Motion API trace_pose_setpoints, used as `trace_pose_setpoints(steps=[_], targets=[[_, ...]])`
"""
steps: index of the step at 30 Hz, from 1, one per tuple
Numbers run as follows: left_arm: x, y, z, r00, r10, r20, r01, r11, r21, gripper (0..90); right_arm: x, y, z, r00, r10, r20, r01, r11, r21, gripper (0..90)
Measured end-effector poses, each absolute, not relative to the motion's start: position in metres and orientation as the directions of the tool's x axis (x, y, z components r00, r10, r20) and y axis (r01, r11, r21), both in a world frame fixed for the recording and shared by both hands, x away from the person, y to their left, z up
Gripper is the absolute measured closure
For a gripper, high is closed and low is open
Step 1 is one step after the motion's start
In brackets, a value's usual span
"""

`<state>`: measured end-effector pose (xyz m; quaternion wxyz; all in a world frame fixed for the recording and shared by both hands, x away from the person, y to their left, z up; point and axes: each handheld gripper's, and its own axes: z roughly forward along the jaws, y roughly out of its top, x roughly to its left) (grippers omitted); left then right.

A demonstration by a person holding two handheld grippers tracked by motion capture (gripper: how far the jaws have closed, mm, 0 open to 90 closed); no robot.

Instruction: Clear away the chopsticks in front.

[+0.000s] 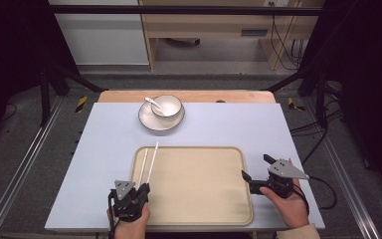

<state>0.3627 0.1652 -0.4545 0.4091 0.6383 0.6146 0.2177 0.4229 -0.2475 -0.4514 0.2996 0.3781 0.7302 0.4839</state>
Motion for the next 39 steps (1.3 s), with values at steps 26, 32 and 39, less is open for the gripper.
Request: trace_pose_setpoints(steps=[26,32,39], targets=[[0.372,0.176,-0.477,0.089,0.980,-0.177,0.637,0.081,0.767,85.0,0.423,-0.247,-0.452,-0.542,0.837,-0.071,0.263,0.250,0.932,5.9],[0.372,0.174,-0.478,0.089,0.980,-0.178,0.626,0.084,0.775,83.6,0.423,-0.246,-0.452,-0.545,0.835,-0.073,0.262,0.252,0.932,5.9],[0.374,0.174,-0.470,0.108,0.981,-0.160,0.596,0.065,0.801,78.1,0.424,-0.246,-0.452,-0.546,0.835,-0.072,0.261,0.251,0.932,5.9]])
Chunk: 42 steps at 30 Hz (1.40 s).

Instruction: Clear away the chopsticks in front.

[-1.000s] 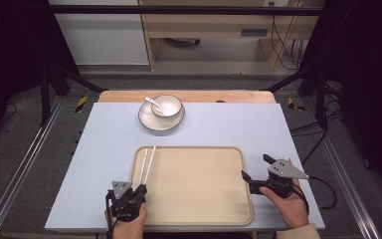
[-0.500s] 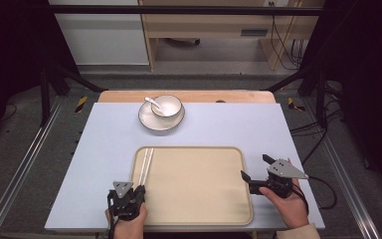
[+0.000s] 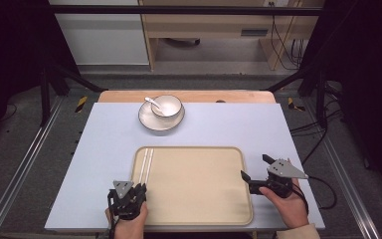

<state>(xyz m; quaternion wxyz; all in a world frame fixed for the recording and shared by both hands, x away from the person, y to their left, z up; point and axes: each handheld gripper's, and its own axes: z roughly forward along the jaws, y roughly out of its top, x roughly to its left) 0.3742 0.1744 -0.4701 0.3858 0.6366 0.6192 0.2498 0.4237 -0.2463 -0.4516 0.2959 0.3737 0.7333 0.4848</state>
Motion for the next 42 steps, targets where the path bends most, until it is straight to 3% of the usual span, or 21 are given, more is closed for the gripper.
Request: trace_pose_setpoints(steps=[7,9,13,18,23,26,32,36,42], targets=[[0.397,0.188,-0.450,0.178,0.982,-0.054,0.556,-0.055,0.829,64.7,0.426,-0.246,-0.454,-0.543,0.836,-0.073,0.270,0.257,0.928,5.8],[0.406,0.193,-0.447,0.181,0.983,-0.026,0.556,-0.081,0.827,56.3,0.427,-0.246,-0.454,-0.542,0.837,-0.072,0.274,0.257,0.927,5.8],[0.426,0.210,-0.441,0.204,0.979,0.015,0.552,-0.128,0.824,48.1,0.427,-0.247,-0.454,-0.538,0.840,-0.072,0.271,0.253,0.929,5.6],[0.445,0.233,-0.434,0.280,0.959,0.035,0.488,-0.174,0.855,36.8,0.428,-0.250,-0.455,-0.534,0.843,-0.069,0.266,0.245,0.932,4.9],[0.454,0.260,-0.431,0.391,0.920,0.032,0.354,-0.182,0.917,21.7,0.427,-0.260,-0.452,-0.504,0.862,-0.050,0.238,0.194,0.952,4.5],[0.453,0.274,-0.432,0.386,0.922,0.043,0.292,-0.166,0.942,15.2,0.427,-0.266,-0.451,-0.479,0.876,-0.058,0.230,0.189,0.955,4.5],[0.447,0.296,-0.428,0.417,0.908,0.028,0.219,-0.131,0.967,10.9,0.429,-0.273,-0.451,-0.438,0.897,-0.063,0.209,0.169,0.963,4.7],[0.443,0.309,-0.426,0.499,0.867,0.002,0.176,-0.103,0.979,7.6,0.427,-0.275,-0.450,-0.428,0.900,-0.079,0.193,0.176,0.965,4.8],[0.444,0.317,-0.428,0.538,0.843,-0.007,0.178,-0.106,0.978,6.5,0.425,-0.279,-0.448,-0.425,0.903,-0.061,0.180,0.150,0.972,5.0]])
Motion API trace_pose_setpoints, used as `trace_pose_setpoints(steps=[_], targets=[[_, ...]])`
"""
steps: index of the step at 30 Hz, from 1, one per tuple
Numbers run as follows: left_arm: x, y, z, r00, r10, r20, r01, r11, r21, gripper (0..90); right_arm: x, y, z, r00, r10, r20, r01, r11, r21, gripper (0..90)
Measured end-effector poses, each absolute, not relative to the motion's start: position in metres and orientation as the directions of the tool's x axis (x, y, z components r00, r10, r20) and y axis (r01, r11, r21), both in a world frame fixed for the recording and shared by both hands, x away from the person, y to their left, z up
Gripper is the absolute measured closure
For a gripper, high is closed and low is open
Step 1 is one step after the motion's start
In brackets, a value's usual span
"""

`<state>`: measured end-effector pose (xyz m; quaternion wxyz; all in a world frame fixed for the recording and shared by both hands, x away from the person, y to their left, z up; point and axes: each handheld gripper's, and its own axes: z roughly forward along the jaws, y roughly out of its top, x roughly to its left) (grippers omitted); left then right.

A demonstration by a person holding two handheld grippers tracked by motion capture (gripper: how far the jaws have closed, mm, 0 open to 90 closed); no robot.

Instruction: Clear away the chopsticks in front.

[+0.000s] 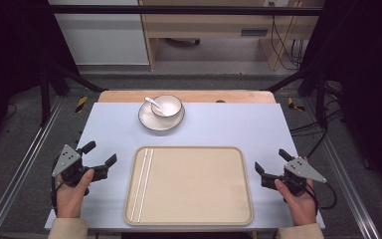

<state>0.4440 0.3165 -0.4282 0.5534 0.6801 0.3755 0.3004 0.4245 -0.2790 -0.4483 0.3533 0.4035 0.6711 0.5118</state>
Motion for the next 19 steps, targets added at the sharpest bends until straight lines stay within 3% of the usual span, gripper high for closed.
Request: trace_pose_setpoints(steps=[8,10,19], targets=[[0.444,0.324,-0.444,0.553,0.833,-0.002,0.167,-0.109,0.980,5.1,0.422,-0.281,-0.451,-0.473,0.879,-0.063,0.131,0.140,0.981,3.3],[0.443,0.327,-0.451,0.551,0.834,-0.036,0.177,-0.075,0.981,5.1,0.421,-0.276,-0.451,-0.488,0.870,-0.068,0.118,0.143,0.983,3.1],[0.437,0.316,-0.449,0.570,0.821,0.014,0.141,-0.114,0.983,5.1,0.418,-0.271,-0.454,-0.510,0.854,-0.104,0.095,0.176,0.980,3.6]])
